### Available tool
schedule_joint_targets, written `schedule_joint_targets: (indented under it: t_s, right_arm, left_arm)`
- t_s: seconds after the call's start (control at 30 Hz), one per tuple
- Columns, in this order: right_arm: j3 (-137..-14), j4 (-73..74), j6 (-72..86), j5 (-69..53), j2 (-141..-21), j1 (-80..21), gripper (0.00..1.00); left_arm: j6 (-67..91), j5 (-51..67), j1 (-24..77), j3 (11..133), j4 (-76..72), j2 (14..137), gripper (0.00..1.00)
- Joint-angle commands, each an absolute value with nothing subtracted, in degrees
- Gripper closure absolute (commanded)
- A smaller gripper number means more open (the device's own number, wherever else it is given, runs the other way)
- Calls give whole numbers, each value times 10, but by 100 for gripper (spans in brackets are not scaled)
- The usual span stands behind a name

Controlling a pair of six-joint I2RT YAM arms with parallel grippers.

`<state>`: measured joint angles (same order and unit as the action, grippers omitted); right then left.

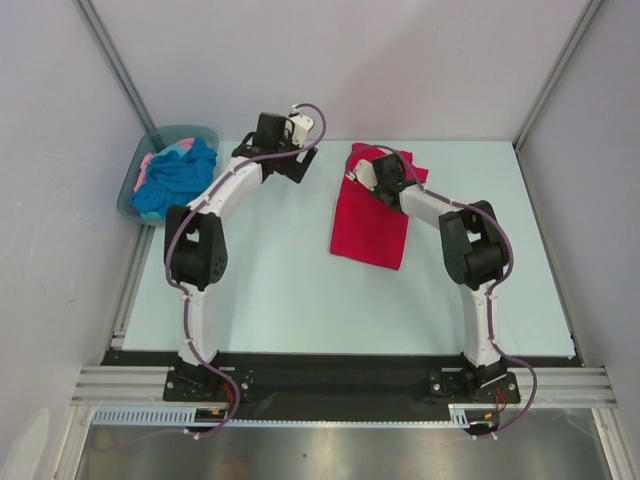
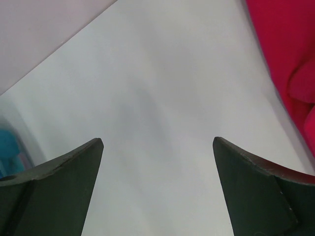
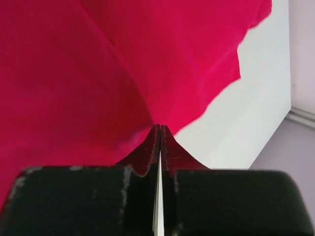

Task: Fold and stack the t-shirts
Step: Fold the tshirt

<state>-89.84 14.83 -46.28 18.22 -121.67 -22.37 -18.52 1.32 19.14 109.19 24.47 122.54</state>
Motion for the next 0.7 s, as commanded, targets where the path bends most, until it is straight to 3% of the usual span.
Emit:
schedule_joint_targets:
  t_s: [0.0, 0.4, 0.6, 0.67]
  right_arm:
    - [-939, 76, -475, 217, -1252, -232, 100]
    - [-911, 53, -485, 246, -1313, -240, 100]
    - [-958, 73, -475, 262, -1285, -242, 100]
    - [-993, 98, -465, 261, -1273, -245, 95]
  left_arm:
    - [-199, 3, 181, 1074, 232, 1169, 0]
    - [-207, -12, 158, 1074, 229, 1151, 0]
    - [-200, -13, 157, 1075, 224, 1152, 0]
    - [-199, -16, 156, 1077, 222, 1151, 0]
